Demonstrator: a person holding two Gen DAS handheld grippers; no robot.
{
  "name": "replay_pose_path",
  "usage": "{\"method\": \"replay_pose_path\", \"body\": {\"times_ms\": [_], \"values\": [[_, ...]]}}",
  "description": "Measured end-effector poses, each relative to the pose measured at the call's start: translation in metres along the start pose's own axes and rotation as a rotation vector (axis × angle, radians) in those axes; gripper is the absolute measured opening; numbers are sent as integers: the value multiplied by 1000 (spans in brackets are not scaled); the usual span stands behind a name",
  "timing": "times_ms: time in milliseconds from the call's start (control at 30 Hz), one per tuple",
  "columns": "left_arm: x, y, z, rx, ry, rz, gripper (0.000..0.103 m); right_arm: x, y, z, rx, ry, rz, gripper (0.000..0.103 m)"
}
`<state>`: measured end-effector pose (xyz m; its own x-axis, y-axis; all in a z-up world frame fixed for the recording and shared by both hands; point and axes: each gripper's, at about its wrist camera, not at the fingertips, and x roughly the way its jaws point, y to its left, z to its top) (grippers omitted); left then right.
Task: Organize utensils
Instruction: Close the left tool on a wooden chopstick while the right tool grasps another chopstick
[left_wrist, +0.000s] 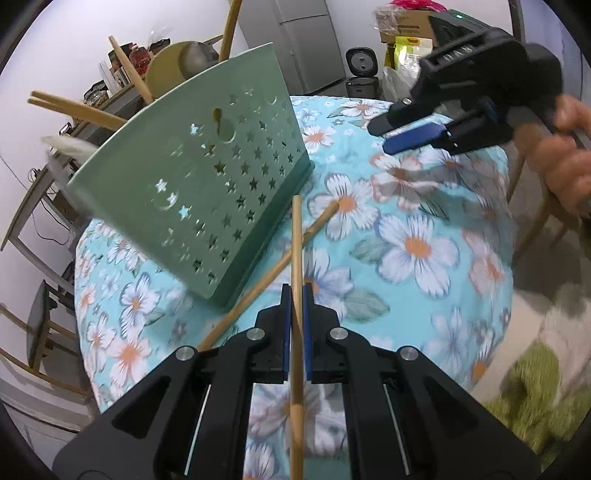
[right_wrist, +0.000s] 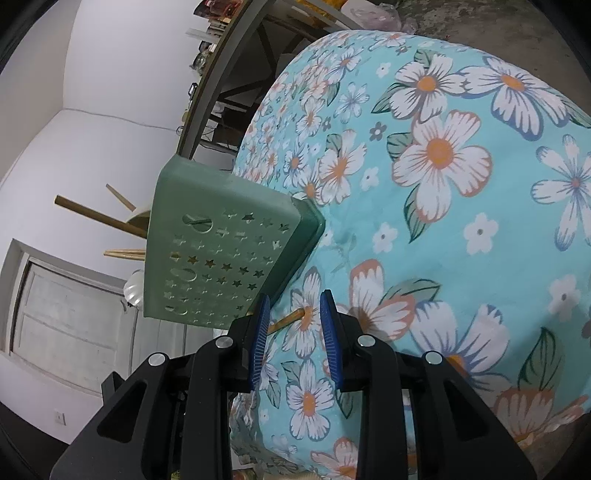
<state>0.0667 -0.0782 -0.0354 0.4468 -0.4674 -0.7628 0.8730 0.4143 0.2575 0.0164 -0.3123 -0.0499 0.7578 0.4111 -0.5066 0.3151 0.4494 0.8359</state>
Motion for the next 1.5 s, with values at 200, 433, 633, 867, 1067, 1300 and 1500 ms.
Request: {"method": "replay_pose_path", "body": {"times_ms": [200, 433, 633, 867, 1067, 1300, 1500], "values": [[8, 1, -15, -29, 58, -37, 5, 5, 6, -3, -6, 7, 1, 28], [19, 17, -12, -152, 86, -122, 8, 5, 2, -2, -4, 9, -2, 28], [36, 27, 2, -207, 89, -169, 12, 8, 1, -3, -2, 15, -4, 28], [47, 32, 14, -238, 71, -168, 10, 14, -4, -3, 30, 40, 30, 28], [40, 30, 10, -247, 44, -158, 7, 38, -6, -10, 109, 114, 96, 28], [22, 38, -10, -301, 19, -146, 6, 77, -6, -15, 222, 165, 21, 26], [11, 54, -29, -360, -5, -150, 5, 92, -2, -11, 293, 135, -24, 24]]}}
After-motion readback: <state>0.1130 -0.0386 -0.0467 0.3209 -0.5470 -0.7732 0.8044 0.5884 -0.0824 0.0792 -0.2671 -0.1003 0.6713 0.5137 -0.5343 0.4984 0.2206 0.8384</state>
